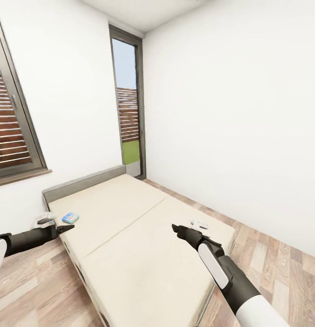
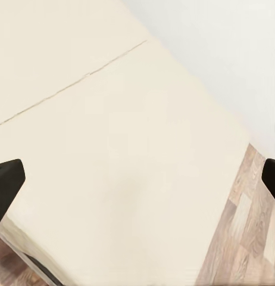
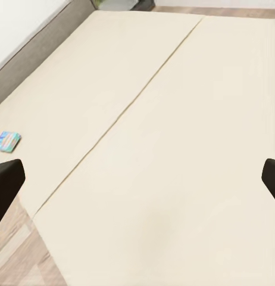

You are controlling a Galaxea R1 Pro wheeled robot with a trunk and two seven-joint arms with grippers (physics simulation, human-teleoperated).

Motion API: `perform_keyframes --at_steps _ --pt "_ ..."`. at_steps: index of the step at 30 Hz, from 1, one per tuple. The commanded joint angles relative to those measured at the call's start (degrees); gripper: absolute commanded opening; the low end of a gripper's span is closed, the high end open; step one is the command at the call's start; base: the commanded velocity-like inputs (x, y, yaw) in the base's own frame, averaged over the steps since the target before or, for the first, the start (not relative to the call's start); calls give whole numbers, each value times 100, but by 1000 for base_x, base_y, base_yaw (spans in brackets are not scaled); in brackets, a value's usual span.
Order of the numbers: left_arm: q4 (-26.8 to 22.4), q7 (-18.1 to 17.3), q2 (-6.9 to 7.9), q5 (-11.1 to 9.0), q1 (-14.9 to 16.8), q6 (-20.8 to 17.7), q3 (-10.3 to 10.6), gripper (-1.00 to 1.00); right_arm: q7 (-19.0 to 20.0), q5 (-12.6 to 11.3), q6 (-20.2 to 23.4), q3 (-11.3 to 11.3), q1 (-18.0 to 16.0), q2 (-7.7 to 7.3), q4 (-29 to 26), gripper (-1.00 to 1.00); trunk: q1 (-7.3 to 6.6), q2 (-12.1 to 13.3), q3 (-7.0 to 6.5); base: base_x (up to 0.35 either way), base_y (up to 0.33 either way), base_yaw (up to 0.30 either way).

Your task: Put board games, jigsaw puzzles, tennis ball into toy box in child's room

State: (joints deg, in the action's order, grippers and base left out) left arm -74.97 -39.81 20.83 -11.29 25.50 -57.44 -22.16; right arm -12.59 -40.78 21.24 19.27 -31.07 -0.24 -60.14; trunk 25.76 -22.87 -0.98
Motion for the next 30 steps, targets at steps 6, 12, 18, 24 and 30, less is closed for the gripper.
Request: perform_keyframes --at_steps 6,12,18,24,30 --pt "0 -18 0 -4 1 -30 -7 100 -51 -53 8 16 -4 -3 -6 100 3 -4 -25 0 67 -243" --pt "0 -18 0 -3 4 -30 -7 100 -51 -53 8 16 -4 -3 -6 100 3 -4 -54 0 21 -246" --pt "0 -18 0 0 2 -30 -7 100 -52 -53 10 18 -4 -3 -6 100 3 -4 -84 0 62 -246" --pt "0 -18 0 0 4 -30 -7 100 -51 -53 9 23 -4 -1 -6 100 3 -4 -114 0 93 -247" --pt "0 -21 0 -3 7 -30 -7 100 -51 -53 7 24 -4 2 -6 100 3 -4 -144 0 103 -247"
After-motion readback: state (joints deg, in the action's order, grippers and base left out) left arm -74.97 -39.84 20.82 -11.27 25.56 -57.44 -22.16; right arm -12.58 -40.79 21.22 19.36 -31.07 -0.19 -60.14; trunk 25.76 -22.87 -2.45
